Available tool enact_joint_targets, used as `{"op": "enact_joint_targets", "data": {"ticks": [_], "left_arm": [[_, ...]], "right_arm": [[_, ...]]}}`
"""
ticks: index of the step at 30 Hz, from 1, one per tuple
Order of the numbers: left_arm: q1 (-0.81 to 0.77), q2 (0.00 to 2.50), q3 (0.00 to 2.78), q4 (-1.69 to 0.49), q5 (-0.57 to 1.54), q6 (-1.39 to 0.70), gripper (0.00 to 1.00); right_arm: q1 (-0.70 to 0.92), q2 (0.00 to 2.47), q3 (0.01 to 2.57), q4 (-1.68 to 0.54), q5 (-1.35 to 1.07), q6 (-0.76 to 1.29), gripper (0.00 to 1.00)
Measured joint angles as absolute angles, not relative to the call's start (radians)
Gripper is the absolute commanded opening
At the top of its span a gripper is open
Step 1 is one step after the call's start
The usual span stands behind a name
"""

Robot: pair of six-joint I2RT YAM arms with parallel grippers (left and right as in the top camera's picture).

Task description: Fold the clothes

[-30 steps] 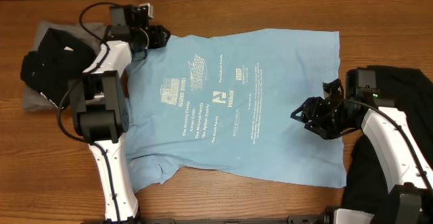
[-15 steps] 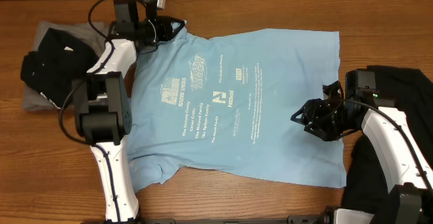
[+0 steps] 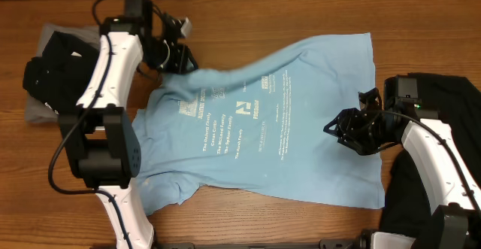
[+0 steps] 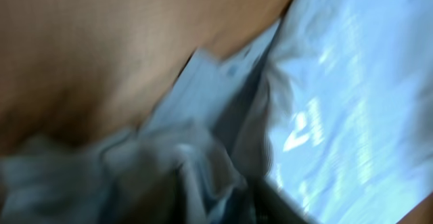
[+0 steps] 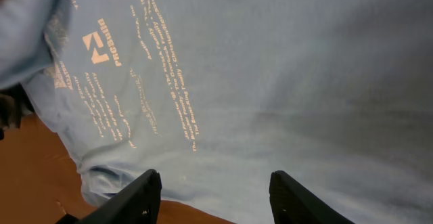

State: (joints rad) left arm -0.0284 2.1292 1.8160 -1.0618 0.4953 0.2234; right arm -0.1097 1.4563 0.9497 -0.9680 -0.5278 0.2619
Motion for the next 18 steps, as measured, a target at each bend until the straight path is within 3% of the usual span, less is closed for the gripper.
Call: {"op": "enact_joint_targets", "data": {"ticks": [5, 7, 8, 9, 14, 18], "left_arm": [[-0.053, 2.138, 1.806, -1.060, 0.374, 0.255, 0.78], [-0.054, 2.138, 1.806, -1.016, 0.357, 0.253, 0.83], [-0.053, 2.138, 1.806, -0.997, 0.351, 0.251, 0.82], [-0.053, 2.138, 1.806, -0.986, 0.350, 0.247, 0.73], [-0.058, 2.146, 1.806, -0.975, 0.359, 0.243, 0.69], [-0.092, 2.207, 1.806, -0.973, 0.351, 0.241, 0.55]], "right_arm": [[-0.110, 1.456, 0.950, -0.960, -0.527, 0.262, 0.56], [-0.110, 1.456, 0.950, -0.960, -0.528, 0.262, 0.56], [-0.110, 1.456, 0.950, -0.960, -0.528, 0.261, 0.56], [-0.110, 1.456, 0.950, -0.961, -0.528, 0.262, 0.56], [-0.110, 1.456, 0.950, -0.960, -0.528, 0.262, 0.55], [-0.110, 1.456, 0.950, -0.961, -0.528, 0.261, 0.55]]}}
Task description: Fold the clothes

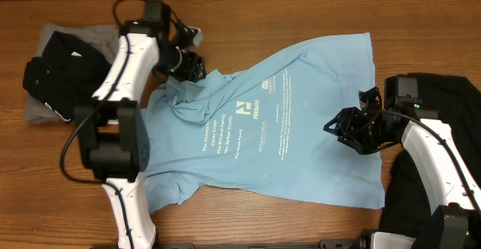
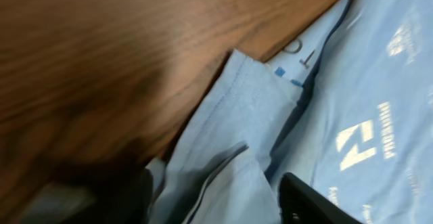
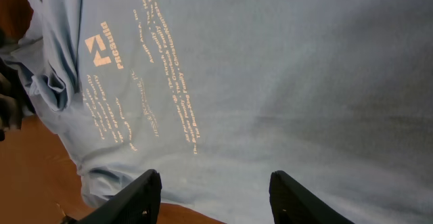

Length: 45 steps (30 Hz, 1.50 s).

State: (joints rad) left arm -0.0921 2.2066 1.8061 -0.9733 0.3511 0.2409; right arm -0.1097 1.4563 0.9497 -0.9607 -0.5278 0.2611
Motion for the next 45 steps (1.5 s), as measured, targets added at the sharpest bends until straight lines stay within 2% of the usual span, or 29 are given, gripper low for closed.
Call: {"op": "enact_joint_targets", "data": {"ticks": [4, 7, 11, 12, 16, 24, 28, 29, 30, 31, 32, 34, 41, 45], "left_arm": [[-0.117, 2.286, 1.806, -0.977, 0.337, 0.238, 0.50], [-0.120, 2.298, 1.805, -0.981, 0.327, 0.233, 0.41], [-0.120, 2.298, 1.805, -1.002, 0.303, 0.220, 0.33], [-0.120, 2.297, 1.805, -1.010, 0.299, 0.216, 0.26], [-0.117, 2.297, 1.811, -1.046, 0.290, 0.212, 0.16], [-0.116, 2.260, 1.913, -1.126, 0.283, 0.212, 0.05], [-0.116, 2.214, 2.008, -1.167, 0.283, 0.212, 0.08], [-0.116, 2.203, 2.037, -1.182, 0.283, 0.212, 0.15], [-0.116, 2.193, 2.062, -1.201, 0.283, 0.212, 0.28], [-0.116, 2.186, 2.079, -1.222, 0.281, 0.210, 0.38], [-0.116, 2.176, 2.091, -1.243, 0.275, 0.213, 0.45], [-0.116, 2.163, 2.098, -1.280, 0.257, 0.212, 0.51], [-0.113, 2.173, 2.002, -1.265, 0.219, 0.208, 0.53], [-0.113, 2.210, 1.908, -1.204, 0.215, 0.209, 0.50]], "right_arm": [[-0.110, 1.456, 0.950, -0.963, -0.528, 0.262, 0.55], [-0.110, 1.456, 0.950, -0.965, -0.528, 0.262, 0.56], [-0.110, 1.456, 0.950, -0.965, -0.528, 0.262, 0.56], [-0.110, 1.456, 0.950, -0.965, -0.528, 0.262, 0.56], [-0.110, 1.456, 0.950, -0.966, -0.528, 0.262, 0.56], [-0.110, 1.456, 0.950, -0.970, -0.528, 0.262, 0.56], [-0.110, 1.456, 0.950, -0.969, -0.528, 0.261, 0.56], [-0.110, 1.456, 0.950, -0.969, -0.528, 0.262, 0.56], [-0.110, 1.456, 0.950, -0.969, -0.528, 0.262, 0.56], [-0.110, 1.456, 0.950, -0.969, -0.528, 0.262, 0.56], [-0.110, 1.456, 0.950, -0.970, -0.528, 0.262, 0.56], [-0.110, 1.456, 0.950, -0.973, -0.528, 0.262, 0.56], [-0.110, 1.456, 0.950, -0.983, -0.528, 0.262, 0.56], [-0.110, 1.456, 0.950, -0.985, -0.528, 0.262, 0.56]]}}
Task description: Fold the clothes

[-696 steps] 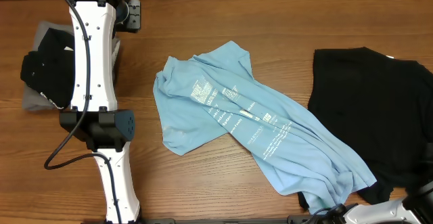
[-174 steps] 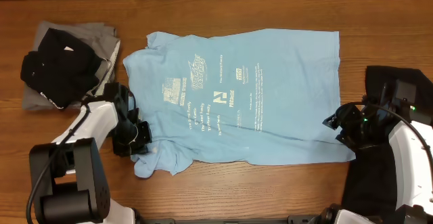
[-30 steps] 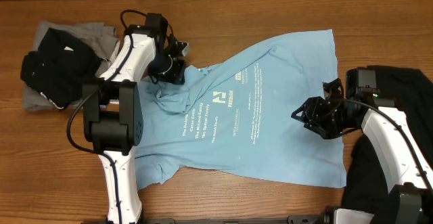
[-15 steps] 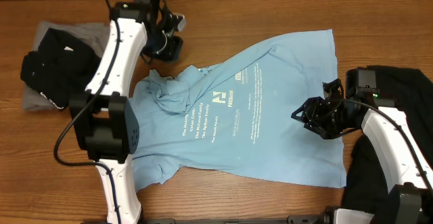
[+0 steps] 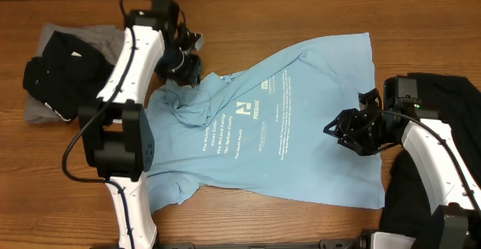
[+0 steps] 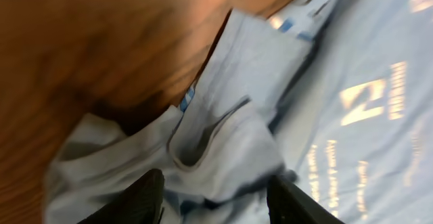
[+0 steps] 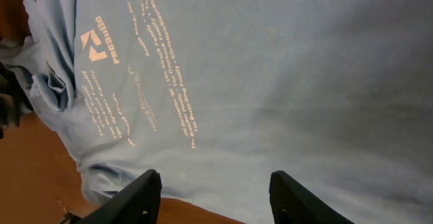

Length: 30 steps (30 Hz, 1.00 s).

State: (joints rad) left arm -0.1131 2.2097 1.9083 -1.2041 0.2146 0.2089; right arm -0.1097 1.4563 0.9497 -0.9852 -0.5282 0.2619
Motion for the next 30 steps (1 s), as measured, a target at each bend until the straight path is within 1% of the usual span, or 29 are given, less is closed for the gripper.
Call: {"op": "enact_joint_targets", "data": {"ticks": [3, 5, 7, 9, 11, 14, 19, 26, 30], "left_arm": [[-0.112, 2.238, 1.860, -1.182, 0.215, 0.208, 0.49], [-0.110, 2.254, 1.847, -1.173, 0.212, 0.208, 0.45], [-0.110, 2.262, 1.847, -1.163, 0.212, 0.207, 0.34], [-0.110, 2.268, 1.847, -1.163, 0.211, 0.204, 0.17], [-0.110, 2.275, 1.847, -1.163, 0.208, 0.202, 0.05], [-0.110, 2.280, 1.847, -1.175, 0.208, 0.193, 0.04], [-0.110, 2.287, 1.934, -1.295, 0.208, 0.191, 0.04], [-0.110, 2.280, 2.280, -1.479, 0.207, 0.190, 0.04], [-0.111, 2.266, 2.382, -1.552, 0.208, 0.190, 0.04]], "right_arm": [[-0.110, 1.456, 0.950, -0.986, -0.528, 0.262, 0.55], [-0.110, 1.456, 0.950, -0.986, -0.528, 0.262, 0.55], [-0.110, 1.456, 0.950, -0.986, -0.528, 0.262, 0.56], [-0.110, 1.456, 0.950, -0.987, -0.528, 0.262, 0.56], [-0.110, 1.456, 0.950, -0.987, -0.528, 0.262, 0.56], [-0.110, 1.456, 0.950, -0.987, -0.528, 0.262, 0.55], [-0.110, 1.456, 0.950, -0.988, -0.528, 0.262, 0.55], [-0.110, 1.456, 0.950, -0.987, -0.528, 0.262, 0.56], [-0.110, 1.456, 0.950, -0.987, -0.528, 0.262, 0.56]]}}
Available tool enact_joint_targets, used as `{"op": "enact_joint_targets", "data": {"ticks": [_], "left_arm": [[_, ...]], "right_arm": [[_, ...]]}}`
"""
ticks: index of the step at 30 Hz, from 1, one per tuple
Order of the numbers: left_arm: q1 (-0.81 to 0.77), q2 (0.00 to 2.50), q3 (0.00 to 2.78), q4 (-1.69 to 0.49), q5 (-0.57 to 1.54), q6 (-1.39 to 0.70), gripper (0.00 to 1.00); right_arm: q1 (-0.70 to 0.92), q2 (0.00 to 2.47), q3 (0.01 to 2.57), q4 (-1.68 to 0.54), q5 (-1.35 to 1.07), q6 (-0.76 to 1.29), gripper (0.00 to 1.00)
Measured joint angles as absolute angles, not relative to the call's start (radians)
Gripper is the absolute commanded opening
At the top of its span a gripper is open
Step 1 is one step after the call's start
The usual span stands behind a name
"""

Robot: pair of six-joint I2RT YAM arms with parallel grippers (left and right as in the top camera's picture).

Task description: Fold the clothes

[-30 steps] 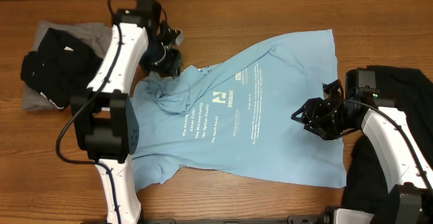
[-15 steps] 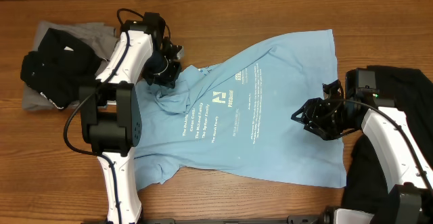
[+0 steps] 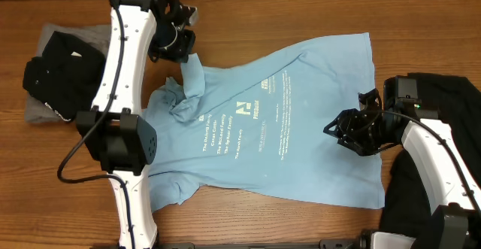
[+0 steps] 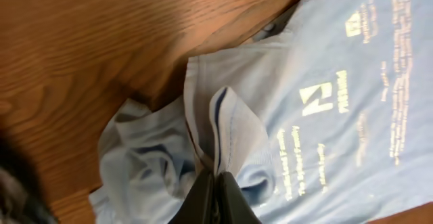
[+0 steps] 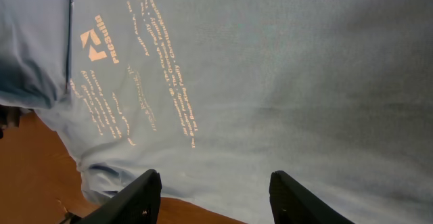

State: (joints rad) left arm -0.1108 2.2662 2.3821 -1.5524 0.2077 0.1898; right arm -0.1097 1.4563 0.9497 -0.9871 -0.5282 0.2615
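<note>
A light blue T-shirt point(image 3: 263, 121) with pale printed text lies spread on the wood table, its upper left part bunched. My left gripper point(image 3: 179, 44) is shut on a fold of that bunched cloth point(image 4: 226, 126) and holds it raised above the table. In the left wrist view the left gripper point(image 4: 218, 183) pinches the fabric edge. My right gripper point(image 3: 340, 129) hovers open over the shirt's right side; in the right wrist view the right gripper point(image 5: 213, 190) has only flat shirt cloth point(image 5: 270, 82) under it.
A pile of black and grey clothes point(image 3: 52, 72) lies at the table's left. A black garment point(image 3: 443, 98) sits at the right edge beneath the right arm. Bare wood point(image 3: 263, 12) runs along the back and front of the table.
My left gripper was open over the bunched upper left cloth; now it is shut on a fold of it and sits higher and further back. The right arm has not moved.
At first my left gripper was at the shirt's upper left with cloth blurred around it. Then it stood open beside the crumpled sleeve area, and stayed open there. Now it grips a fold and holds it up. My right gripper hovered open throughout.
</note>
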Motion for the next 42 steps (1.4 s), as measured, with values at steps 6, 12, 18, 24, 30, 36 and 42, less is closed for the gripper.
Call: {"op": "enact_joint_targets", "data": {"ticks": [6, 12, 18, 24, 30, 36, 42], "left_arm": [[-0.103, 2.255, 2.415, -1.443, 0.129, 0.183, 0.04], [-0.052, 2.255, 2.441, -1.203, 0.123, 0.168, 0.04], [-0.046, 2.257, 2.441, -0.985, 0.123, 0.197, 0.04], [-0.048, 2.259, 2.441, -0.876, 0.105, 0.218, 0.43], [-0.048, 2.259, 2.442, -0.896, 0.014, 0.216, 0.70], [-0.045, 2.260, 2.444, -1.208, -0.025, 0.180, 0.57], [-0.031, 2.263, 2.385, -1.470, 0.030, 0.118, 0.27]], "right_arm": [[-0.110, 1.456, 0.950, -0.987, -0.528, 0.262, 0.56], [-0.110, 1.456, 0.950, -0.977, -0.528, 0.261, 0.56], [-0.110, 1.456, 0.950, -0.949, -0.528, 0.262, 0.57], [-0.110, 1.456, 0.950, -0.933, -0.528, 0.261, 0.60], [-0.110, 1.456, 0.950, -0.928, -0.528, 0.262, 0.61], [-0.110, 1.456, 0.950, -0.926, -0.527, 0.262, 0.61], [-0.110, 1.457, 0.950, -0.865, -0.505, 0.262, 0.56]]}}
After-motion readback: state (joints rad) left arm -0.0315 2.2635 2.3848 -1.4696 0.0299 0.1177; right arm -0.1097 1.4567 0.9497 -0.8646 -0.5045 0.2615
